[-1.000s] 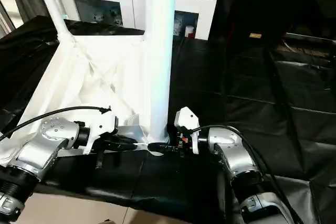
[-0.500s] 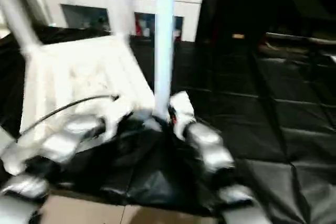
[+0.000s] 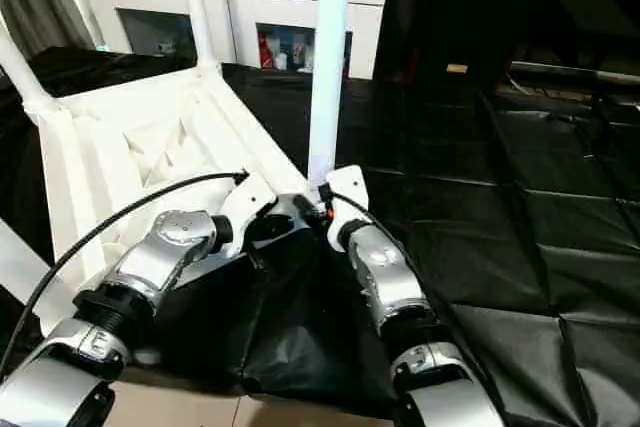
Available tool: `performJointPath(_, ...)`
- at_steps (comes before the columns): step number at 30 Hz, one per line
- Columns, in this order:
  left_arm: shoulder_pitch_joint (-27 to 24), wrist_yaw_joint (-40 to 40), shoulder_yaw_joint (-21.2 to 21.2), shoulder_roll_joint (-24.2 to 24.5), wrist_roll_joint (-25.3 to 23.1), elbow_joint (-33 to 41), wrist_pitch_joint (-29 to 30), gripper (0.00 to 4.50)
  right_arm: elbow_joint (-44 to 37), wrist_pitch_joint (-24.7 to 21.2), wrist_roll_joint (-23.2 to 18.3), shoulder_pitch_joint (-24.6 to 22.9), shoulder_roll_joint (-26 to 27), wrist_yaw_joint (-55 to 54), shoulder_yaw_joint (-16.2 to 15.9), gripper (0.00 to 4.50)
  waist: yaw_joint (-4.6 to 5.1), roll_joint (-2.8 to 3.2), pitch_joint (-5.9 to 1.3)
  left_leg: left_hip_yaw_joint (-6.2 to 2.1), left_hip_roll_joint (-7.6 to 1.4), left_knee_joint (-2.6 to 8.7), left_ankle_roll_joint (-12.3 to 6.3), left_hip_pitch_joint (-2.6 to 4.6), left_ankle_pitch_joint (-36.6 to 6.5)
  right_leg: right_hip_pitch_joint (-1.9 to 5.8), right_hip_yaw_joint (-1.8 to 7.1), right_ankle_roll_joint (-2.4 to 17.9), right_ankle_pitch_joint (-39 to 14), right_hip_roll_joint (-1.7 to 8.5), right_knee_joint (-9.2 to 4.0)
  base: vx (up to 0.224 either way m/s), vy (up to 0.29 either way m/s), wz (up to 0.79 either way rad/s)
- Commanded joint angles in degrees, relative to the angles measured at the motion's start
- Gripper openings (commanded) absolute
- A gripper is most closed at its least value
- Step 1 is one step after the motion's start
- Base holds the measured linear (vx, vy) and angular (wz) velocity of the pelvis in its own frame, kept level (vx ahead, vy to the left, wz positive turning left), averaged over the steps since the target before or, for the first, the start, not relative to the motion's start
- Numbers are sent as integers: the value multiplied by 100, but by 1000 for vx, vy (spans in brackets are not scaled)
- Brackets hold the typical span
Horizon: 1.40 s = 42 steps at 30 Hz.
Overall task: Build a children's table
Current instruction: Rotate leg to tighten
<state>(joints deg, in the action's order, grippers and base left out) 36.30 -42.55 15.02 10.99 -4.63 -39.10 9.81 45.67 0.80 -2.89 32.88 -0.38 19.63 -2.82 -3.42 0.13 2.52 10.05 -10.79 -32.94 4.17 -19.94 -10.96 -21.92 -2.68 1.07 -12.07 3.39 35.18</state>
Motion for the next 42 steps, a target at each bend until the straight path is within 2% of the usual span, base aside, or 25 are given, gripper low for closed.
performJointPath(1, -234, -217, 179, 81, -82, -138, -86, 0, 86, -1, -76, -69, -26, 314, -137, 388, -34, -18, -243, -112, -241, 440, -87, -9, -1497, 167, 280, 898, -1958, 509, -565, 0, 0, 0)
performJointPath(4, -402, -544, 247, 305, -63, 106, -203, 0, -77, 217, -135, -102, -372, 1110, -213, 399, -33, -15, -259, -97, -248, 423, -129, -24, -1393, 179, 290, 967, -1657, 509, -534, 0, 0, 0)
performJointPath(8, -570, -984, 257, 552, 55, 302, -421, 0, -381, 567, -191, -245, -896, 2291, -375, 399, -69, -8, -278, -76, -251, 381, -315, -50, -1058, 217, 272, 1158, -1009, 493, -474, 0, 0, 0)
performJointPath(9, -585, -1040, 256, 567, 75, 318, -463, 0, -406, 582, -199, -259, -936, 2378, -383, 399, -69, -17, -285, -77, -251, 376, -341, -58, -969, 234, 262, 1198, -826, 481, -447, 0, 0, 0)
performJointPath(11, -767, -1701, 298, 740, 321, 618, -763, 0, -622, 555, -412, -340, -1224, 3091, -361, 399, -80, -13, -284, -79, -258, 374, -398, -51, -997, 247, 263, 1234, -773, 494, -443, 0, 0, 0)
performJointPath(14, -900, -2098, 366, 902, 448, 881, -863, 0, -825, 500, -559, -429, -1429, 3679, -438, 399, -101, 6, -291, -60, -277, 366, -428, -27, -943, 226, 260, 1348, -604, 482, -422, 0, 0, 0)
performJointPath(15, -944, -2236, 377, 953, 505, 981, -878, 0, -893, 491, -608, -462, -1501, 3883, -486, 399, -137, 5, -306, -55, -294, 353, -460, -18, -864, 240, 257, 1390, -402, 476, -389, 0, 0, 0)
performJointPath(17, -1024, -2523, 361, 1022, 688, 1198, -806, 0, -965, 463, -649, -509, -1610, 4200, -578, 399, -184, 15, -306, -38, -295, 345, -502, -4, -785, 217, 251, 1453, -194, 457, -366, 0, 0, 0)
performJointPath(18, -1048, -2623, 366, 1058, 736, 1273, -790, 0, -957, 441, -626, -518, -1648, 4314, -623, 399, -201, 1, -309, -39, -296, 344, -505, -12, -761, 231, 248, 1488, -121, 467, -346, 0, 0, 0)
performJointPath(28, -1073, -2780, 342, 1127, 742, 1369, -765, 0, -1062, 287, -602, -666, -1767, 4928, -872, 399, -258, -18, -292, -39, -283, 360, -385, -8, -896, 225, 251, 1316, -654, 479, -400, 0, 0, 0)
performJointPath(32, -1076, -2797, 325, 1135, 737, 1384, -748, 0, -1011, 239, -643, -645, -1727, 4937, -839, 374, -262, -22, -300, -39, -281, 352, -403, -11, -797, 227, 250, 1342, -490, 471, -382, 0, 0, 0)
performJointPath(33, -1077, -2802, 319, 1136, 735, 1385, -747, 0, -1011, 223, -649, -641, -1711, 4936, -813, 355, -265, -23, -304, -37, -277, 344, -421, -17, -747, 231, 248, 1358, -402, 469, -372, 0, 0, 0)
performJointPath(42, -1078, -2808, 295, 1155, 718, 1386, -703, 0, -1029, 141, -748, -626, -1709, 5052, -777, 290, -286, -28, -310, -38, -277, 341, -423, -15, -708, 236, 242, 1345, -417, 471, -364, 0, 0, 0)
